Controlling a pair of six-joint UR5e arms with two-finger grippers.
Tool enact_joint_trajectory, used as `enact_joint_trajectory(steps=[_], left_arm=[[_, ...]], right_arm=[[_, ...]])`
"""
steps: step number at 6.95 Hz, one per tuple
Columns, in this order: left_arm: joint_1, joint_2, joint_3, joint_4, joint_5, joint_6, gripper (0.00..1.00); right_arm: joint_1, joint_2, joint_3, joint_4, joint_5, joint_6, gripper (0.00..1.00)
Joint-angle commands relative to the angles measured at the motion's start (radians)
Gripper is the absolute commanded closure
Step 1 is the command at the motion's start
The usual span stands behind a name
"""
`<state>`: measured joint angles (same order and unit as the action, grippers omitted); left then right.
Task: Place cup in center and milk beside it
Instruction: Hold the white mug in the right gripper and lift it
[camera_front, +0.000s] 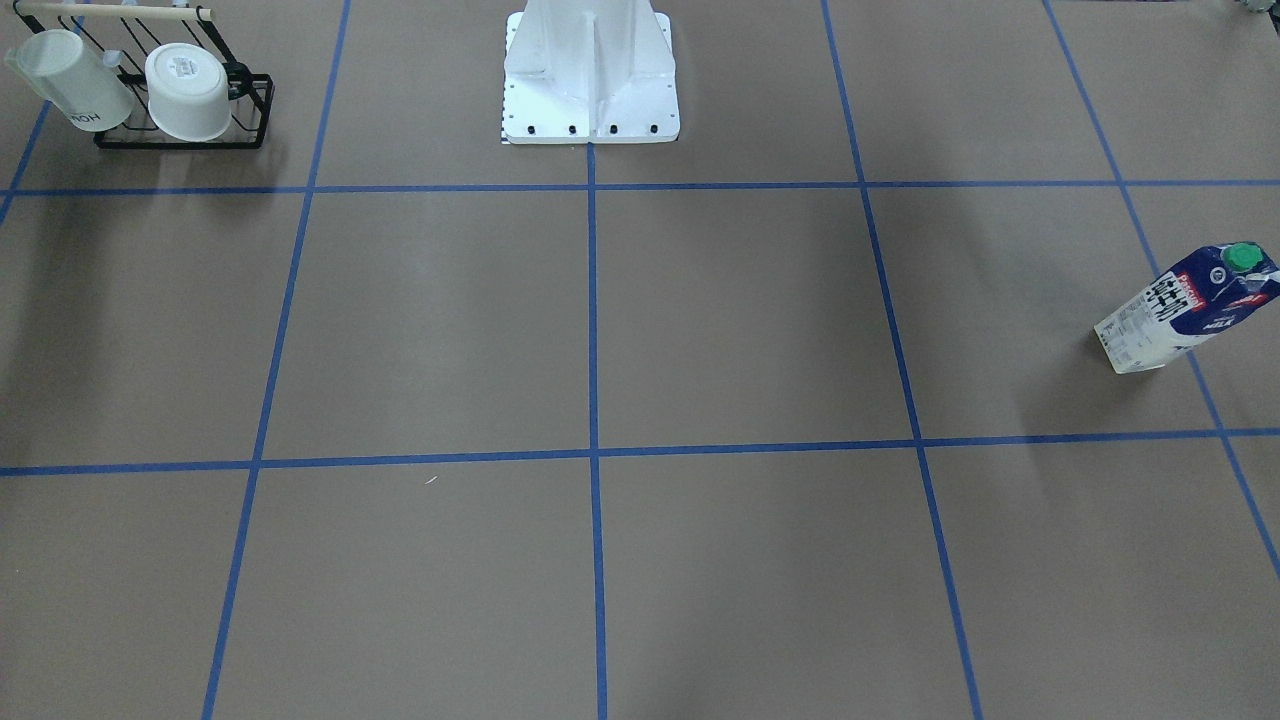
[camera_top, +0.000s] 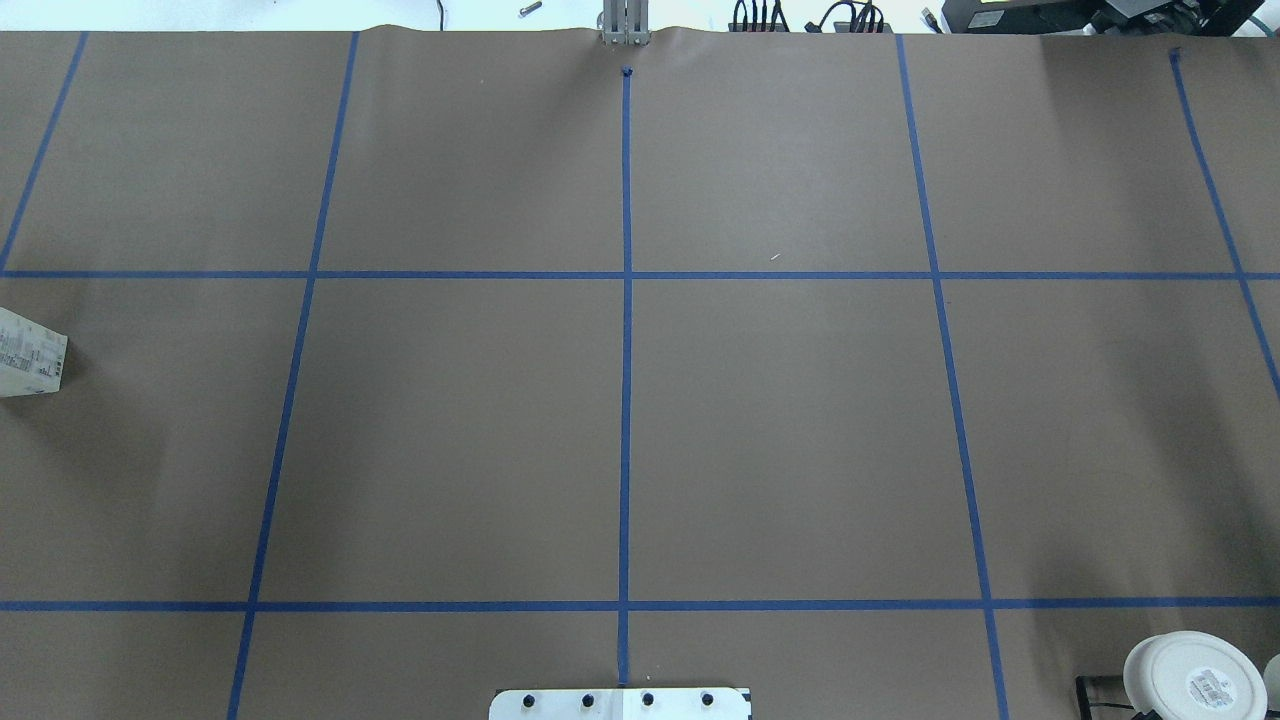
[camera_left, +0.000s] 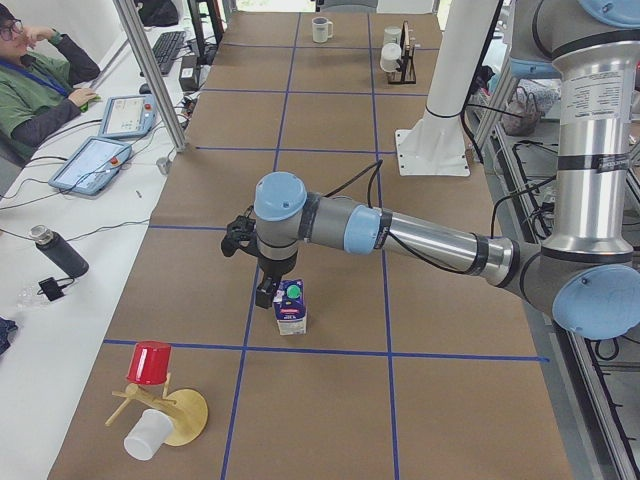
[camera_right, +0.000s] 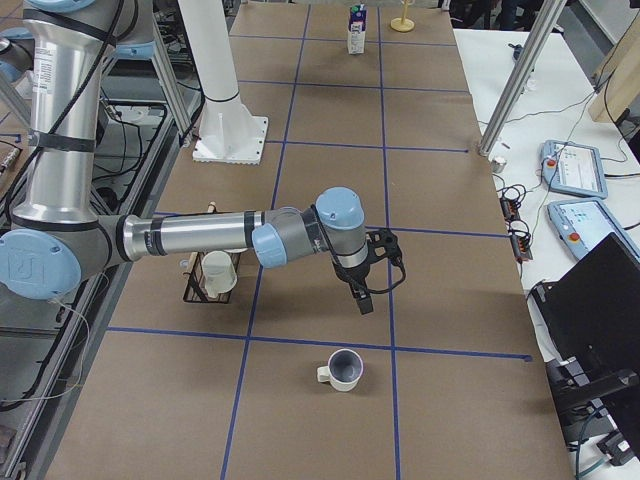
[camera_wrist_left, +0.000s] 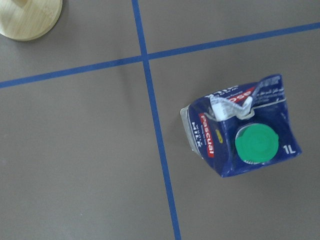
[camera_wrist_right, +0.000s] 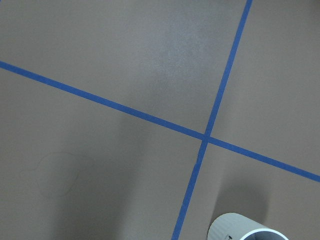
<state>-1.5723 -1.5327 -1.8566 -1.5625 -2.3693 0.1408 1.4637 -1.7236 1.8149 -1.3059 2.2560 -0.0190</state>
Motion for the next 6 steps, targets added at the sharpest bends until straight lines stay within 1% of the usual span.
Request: enact_joint_trajectory(steps=[1, 2, 3, 4, 5, 6], left_arm=[[-0.002, -0.007, 0.019, -0.1, -0.001, -0.001, 0.01], [-0.003, -0.007, 0.017, -0.103, -0.001, -0.003, 0.01], [-0.003, -0.009, 0.017, -0.103, -0.001, -0.004, 0.01], [-0.003, -0.009, 0.017, -0.105, -0.001, -0.004, 0.01], [-0.003, -0.011, 0.014, -0.105, -0.001, -0.004, 0.01], [-0.003, -0.012, 0.013, -0.106, -0.002, -0.003, 0.01]], right_arm=[[0.001, -0.004, -0.057, 0.013, 0.022, -0.059, 0.0], [0.001, -0.004, -0.106, 0.023, 0.013, -0.062, 0.0], [0.0, -0.004, -0.202, 0.11, 0.013, -0.058, 0.0], [0.0, -0.004, -0.268, 0.191, 0.014, -0.02, 0.0], [-0.003, -0.005, -0.279, 0.209, 0.011, 0.016, 0.02], [-0.012, -0.005, -0.287, 0.209, 0.01, 0.014, 0.09]])
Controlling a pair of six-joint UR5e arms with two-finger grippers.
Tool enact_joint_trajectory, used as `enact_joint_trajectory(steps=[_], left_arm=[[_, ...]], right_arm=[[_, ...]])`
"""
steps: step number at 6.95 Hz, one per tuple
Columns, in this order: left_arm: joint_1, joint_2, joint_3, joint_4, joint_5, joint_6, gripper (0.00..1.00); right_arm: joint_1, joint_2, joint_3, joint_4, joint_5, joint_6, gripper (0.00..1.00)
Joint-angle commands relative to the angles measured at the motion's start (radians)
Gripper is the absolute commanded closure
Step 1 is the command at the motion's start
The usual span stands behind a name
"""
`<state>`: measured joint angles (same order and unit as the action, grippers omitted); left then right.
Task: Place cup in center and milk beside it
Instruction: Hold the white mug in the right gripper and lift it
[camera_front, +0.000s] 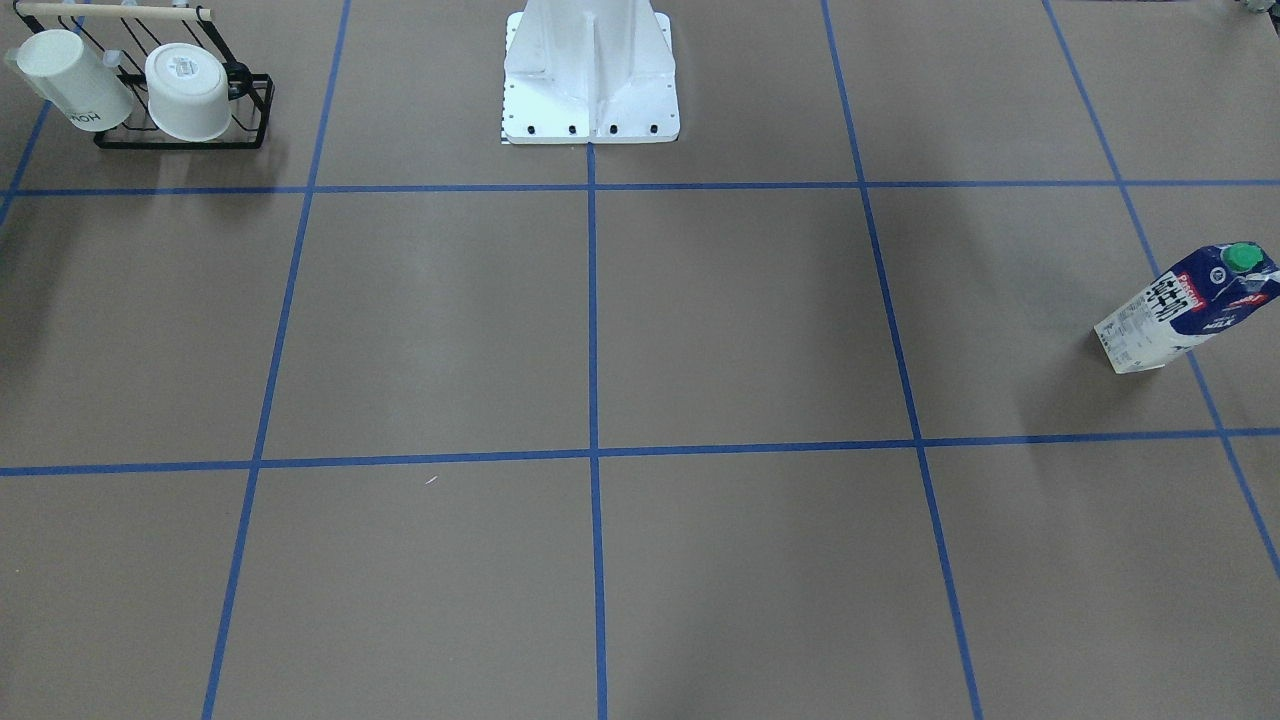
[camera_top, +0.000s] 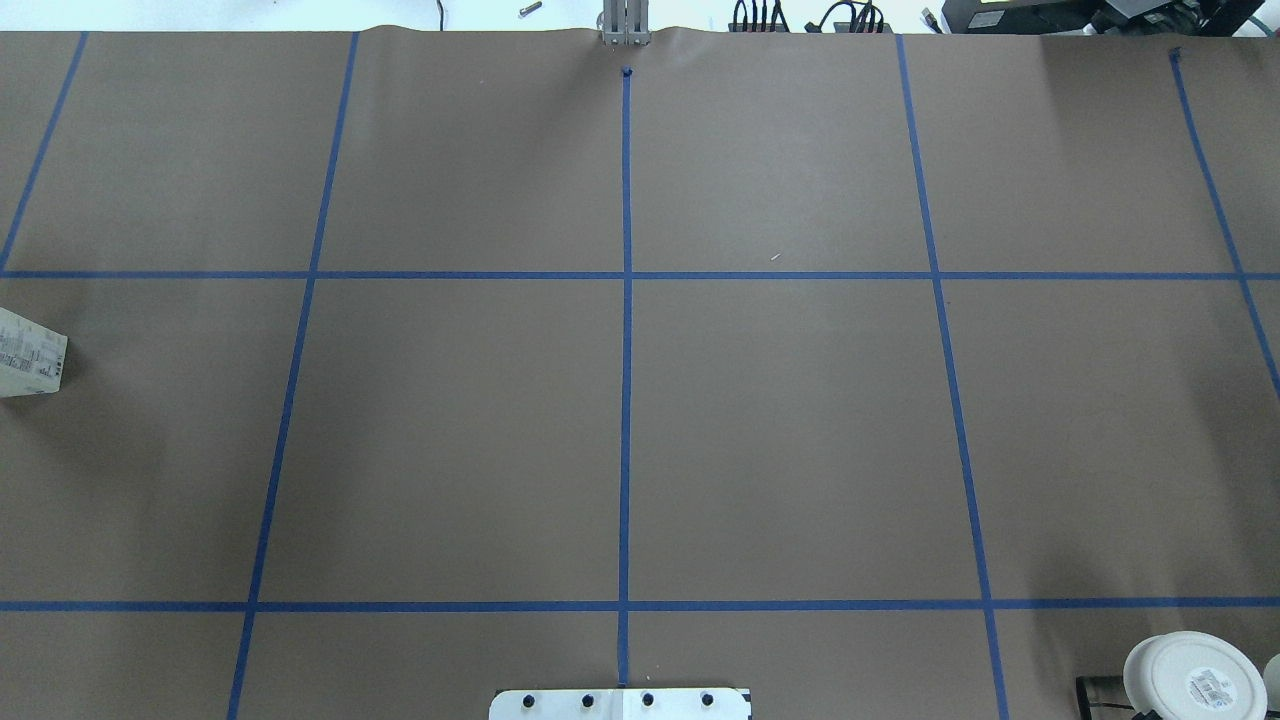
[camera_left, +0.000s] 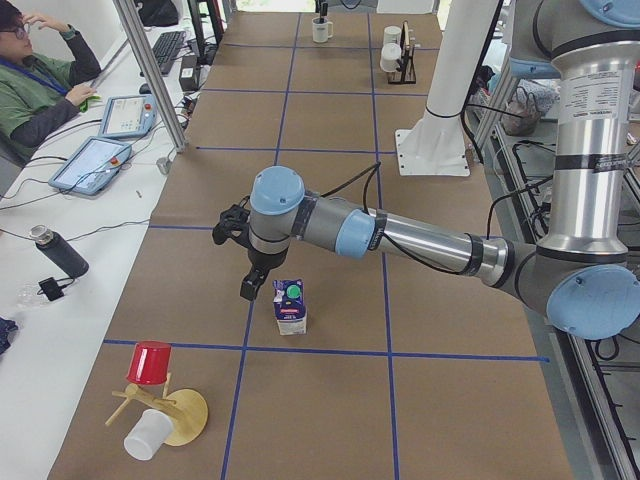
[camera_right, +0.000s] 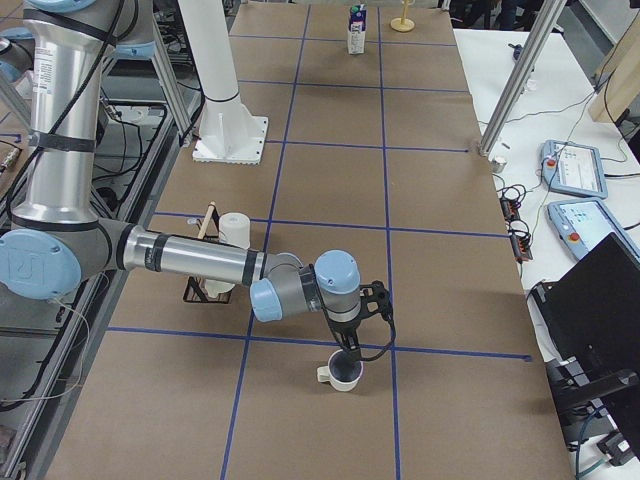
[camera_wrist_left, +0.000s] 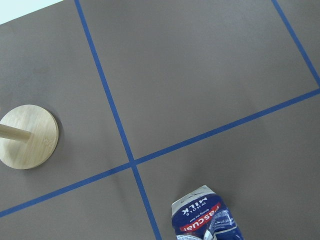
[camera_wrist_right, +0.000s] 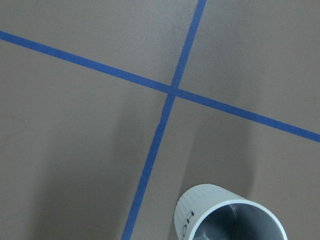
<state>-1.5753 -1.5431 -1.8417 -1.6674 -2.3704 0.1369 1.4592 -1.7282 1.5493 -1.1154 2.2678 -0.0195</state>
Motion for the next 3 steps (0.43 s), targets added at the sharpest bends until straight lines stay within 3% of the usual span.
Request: enact_joint_trajectory(steps=[1, 3], left_arm=[[0.0, -0.003, -0.002, -0.002, -0.001, 0.001, 0.01], [0.0, -0.012, -0.001, -0.002, -0.001, 0.001, 0.01]], right_arm=[[-0.029, -0.002, -0.031, 0.02, -0.01, 0.016, 0.31], [-0.077, -0.002, -0.054, 0.022, -0.062, 0.012, 0.43]])
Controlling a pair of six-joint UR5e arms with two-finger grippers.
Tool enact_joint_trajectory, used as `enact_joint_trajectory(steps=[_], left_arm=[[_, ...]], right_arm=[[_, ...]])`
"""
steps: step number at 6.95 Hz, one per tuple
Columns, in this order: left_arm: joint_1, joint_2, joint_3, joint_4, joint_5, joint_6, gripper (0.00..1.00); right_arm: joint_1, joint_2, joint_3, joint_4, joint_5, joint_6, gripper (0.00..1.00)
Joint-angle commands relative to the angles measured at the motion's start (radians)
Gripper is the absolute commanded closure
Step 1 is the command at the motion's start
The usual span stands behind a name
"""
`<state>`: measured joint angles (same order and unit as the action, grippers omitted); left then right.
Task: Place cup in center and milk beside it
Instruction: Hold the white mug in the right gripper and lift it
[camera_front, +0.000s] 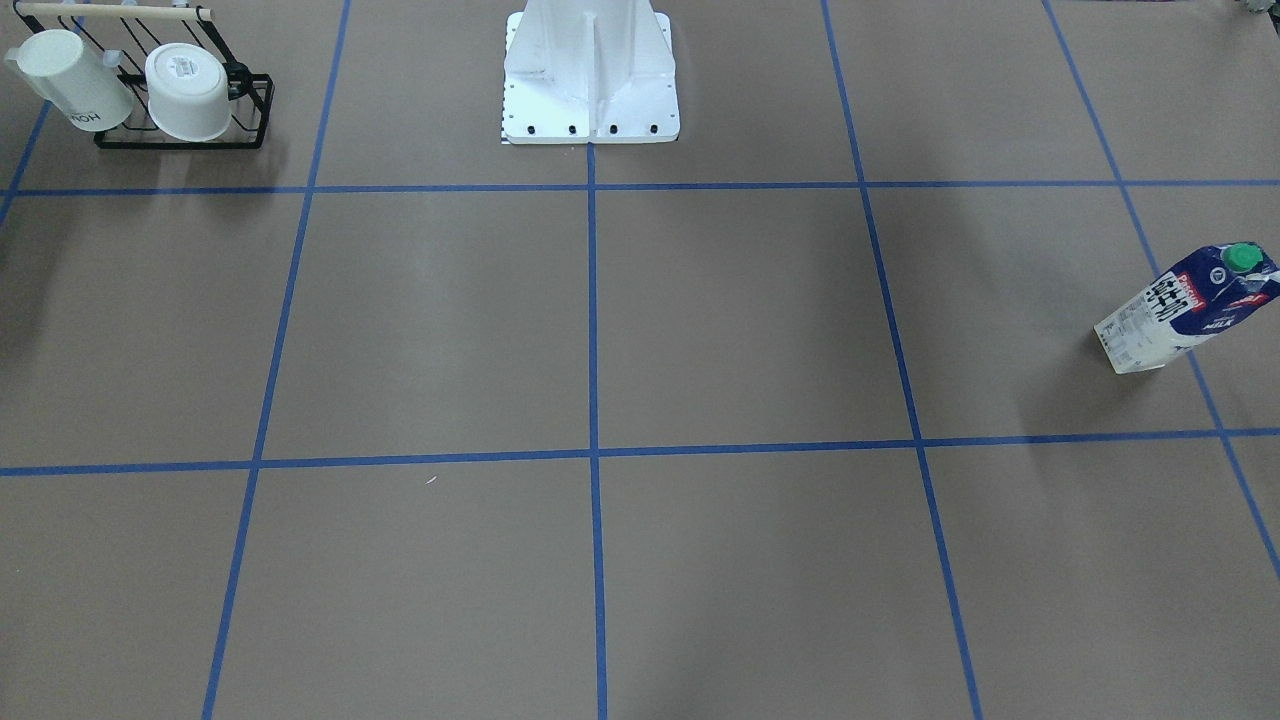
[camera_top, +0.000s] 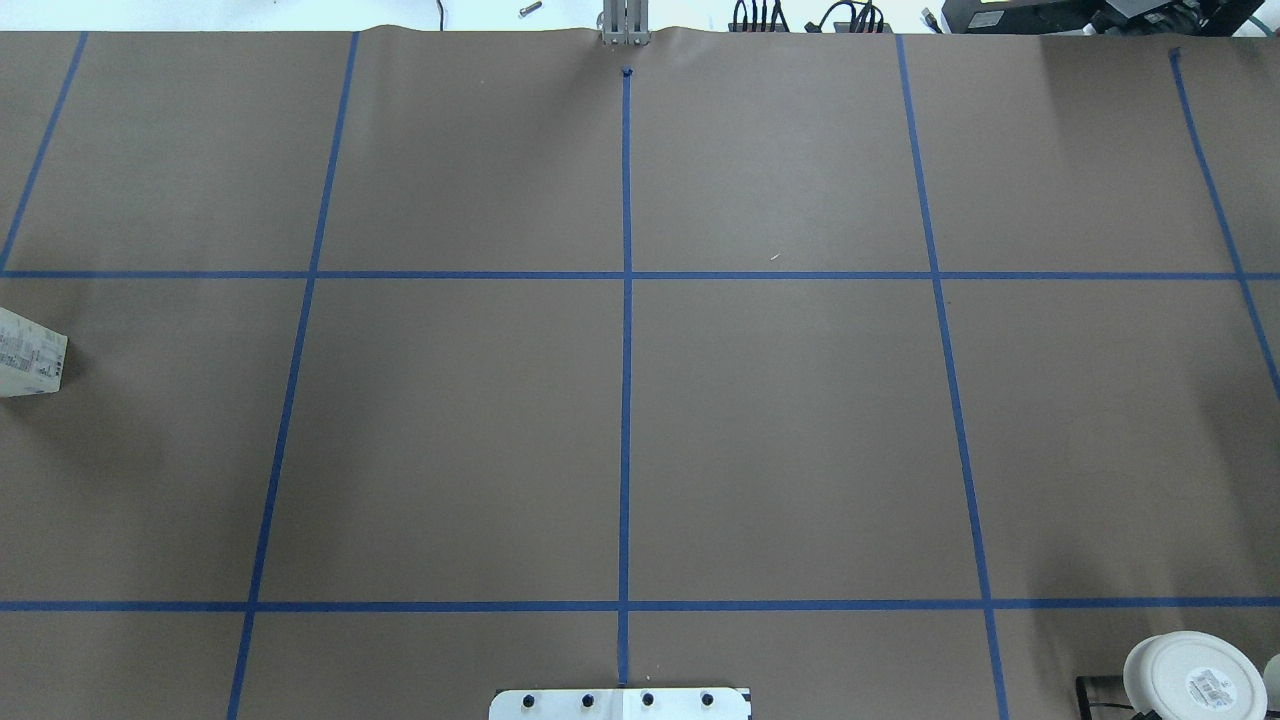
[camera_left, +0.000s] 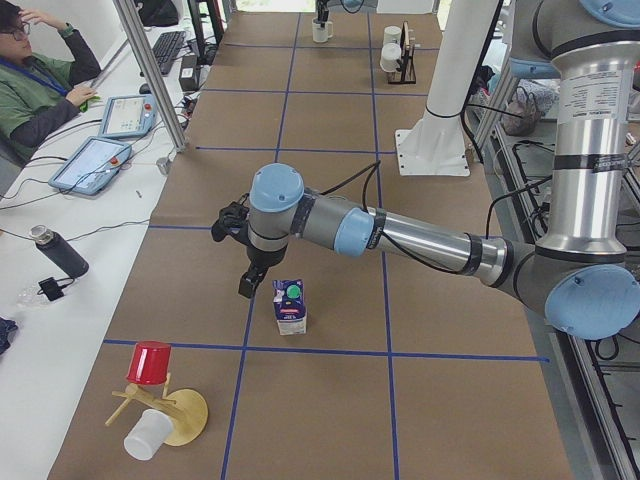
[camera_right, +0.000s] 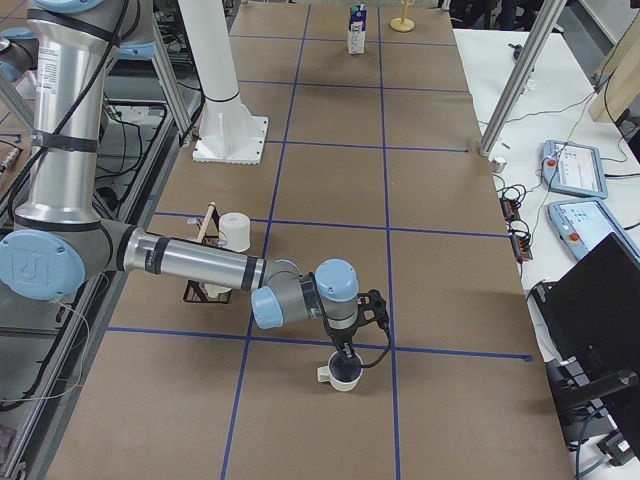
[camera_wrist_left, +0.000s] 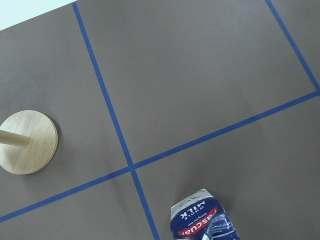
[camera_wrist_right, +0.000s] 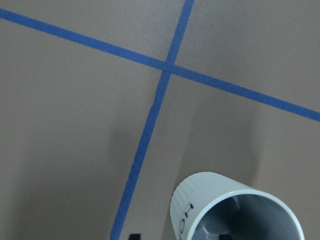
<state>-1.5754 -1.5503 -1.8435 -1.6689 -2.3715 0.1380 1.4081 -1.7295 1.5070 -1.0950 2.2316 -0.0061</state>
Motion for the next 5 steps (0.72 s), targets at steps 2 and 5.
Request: enact_joint_trajectory(steps=[2, 5], left_arm=[[0.0, -0.008, 0.003, 0.0, 0.001, 0.0, 0.01], [0.0, -0.008, 0.01, 0.0, 0.001, -0.001, 0.01]], right_arm=[[-0.044, 0.001, -0.033, 0.003, -0.059, -0.009, 0.89], [-0.044, 0.014, -0.008, 0.026, -0.069, -0.018, 1.0]])
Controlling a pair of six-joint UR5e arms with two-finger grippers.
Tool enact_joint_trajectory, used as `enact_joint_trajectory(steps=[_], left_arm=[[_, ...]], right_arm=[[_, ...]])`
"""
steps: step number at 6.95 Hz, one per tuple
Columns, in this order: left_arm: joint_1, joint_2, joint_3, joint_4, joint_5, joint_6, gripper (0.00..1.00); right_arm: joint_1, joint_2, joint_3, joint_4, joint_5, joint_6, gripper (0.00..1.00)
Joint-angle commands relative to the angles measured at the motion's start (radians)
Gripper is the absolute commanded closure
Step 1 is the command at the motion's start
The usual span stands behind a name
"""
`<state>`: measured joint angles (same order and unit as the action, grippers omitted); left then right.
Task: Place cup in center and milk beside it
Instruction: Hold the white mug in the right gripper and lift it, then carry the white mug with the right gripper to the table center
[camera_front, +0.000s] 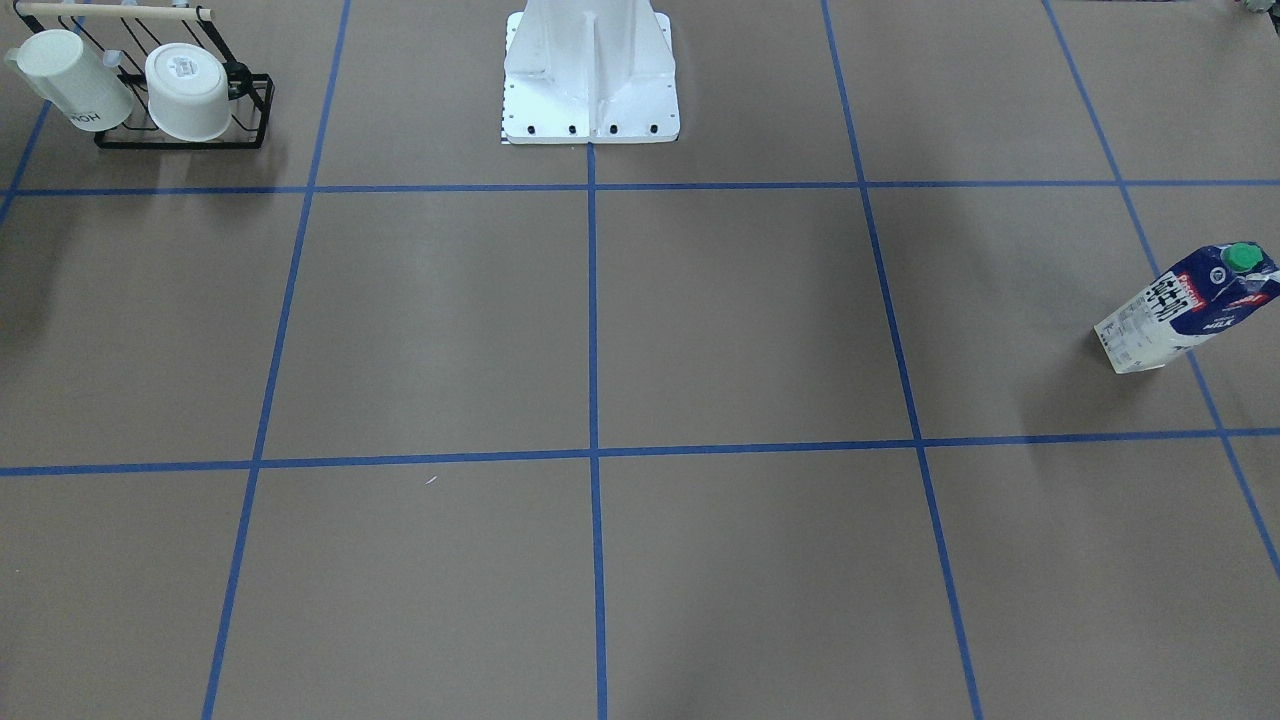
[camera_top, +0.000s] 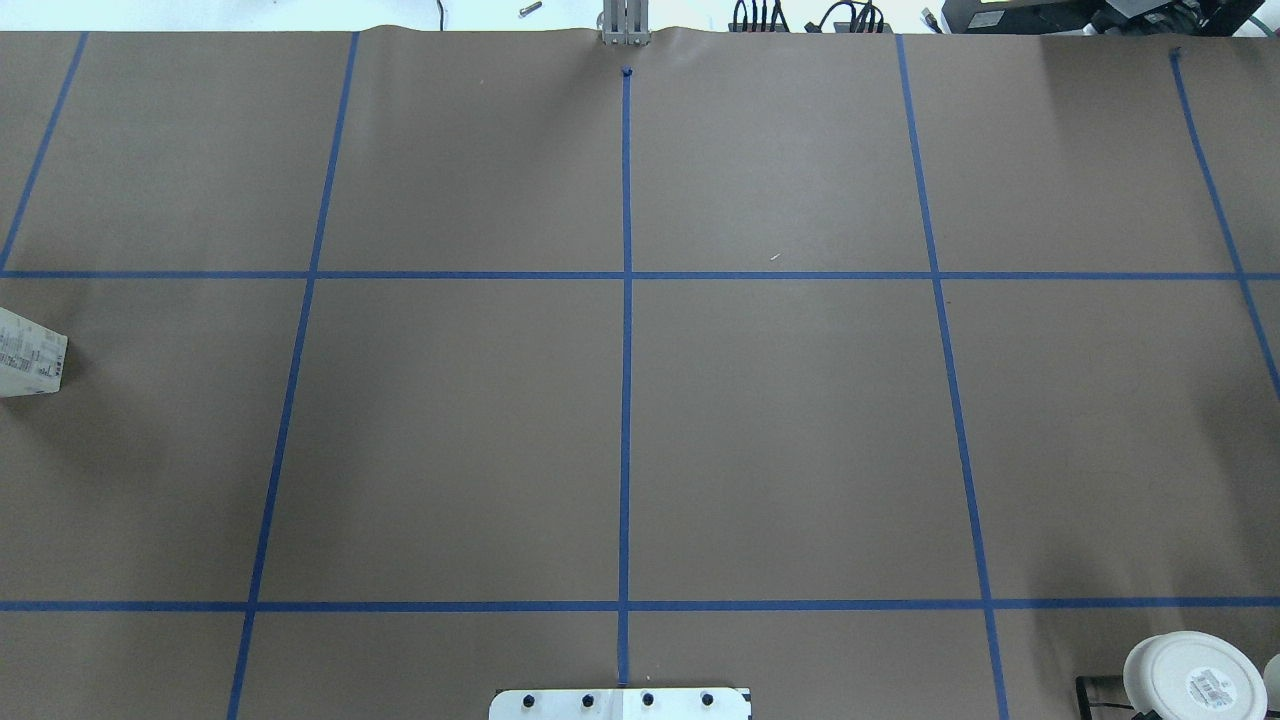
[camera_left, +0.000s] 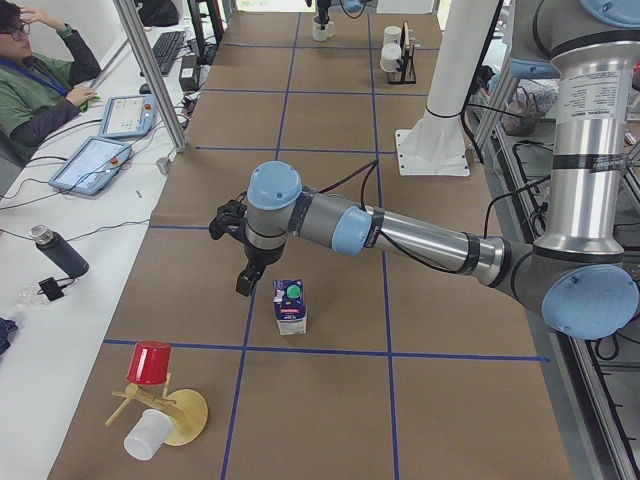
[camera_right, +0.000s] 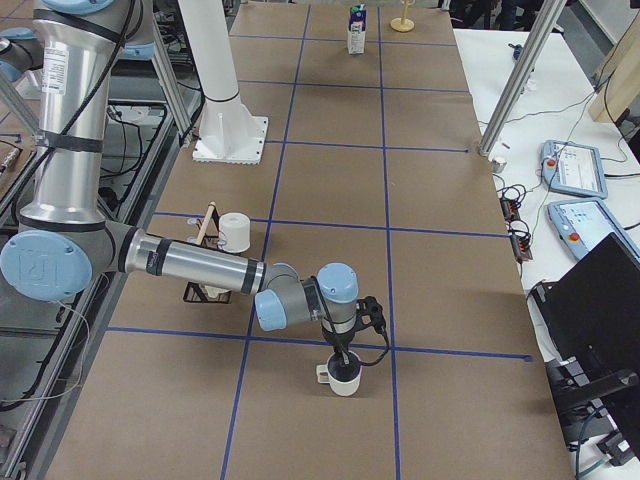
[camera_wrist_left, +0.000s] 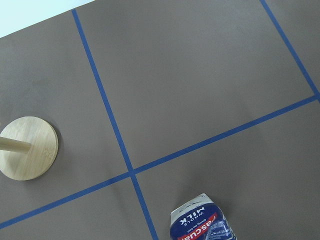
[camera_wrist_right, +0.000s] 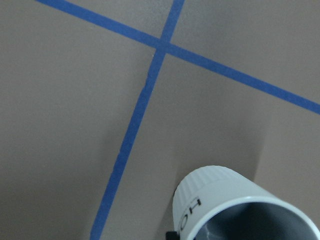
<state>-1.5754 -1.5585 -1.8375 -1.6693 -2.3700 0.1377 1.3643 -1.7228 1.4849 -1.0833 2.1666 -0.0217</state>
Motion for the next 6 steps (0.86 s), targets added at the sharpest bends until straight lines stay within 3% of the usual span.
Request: enact_joint_trajectory(steps=[1, 2, 5, 6], left_arm=[[0.0, 0.0, 0.01, 0.0, 0.0, -0.001, 0.01], [0.0, 0.0, 0.011, 0.0, 0.0, -0.001, 0.01], [0.0, 0.003, 0.011, 0.0, 0.0, -0.001, 0.01], [0.0, 0.003, 0.012, 0.0, 0.0, -0.001, 0.01]], right_arm=[[0.001, 0.022, 0.07, 0.008, 0.007, 0.002, 1.0], [0.004, 0.047, 0.13, -0.024, 0.018, 0.014, 1.0], [-0.026, 0.317, 0.274, -0.428, 0.021, 0.043, 1.0], [-0.086, 0.383, 0.3, -0.453, 0.019, 0.203, 1.0]])
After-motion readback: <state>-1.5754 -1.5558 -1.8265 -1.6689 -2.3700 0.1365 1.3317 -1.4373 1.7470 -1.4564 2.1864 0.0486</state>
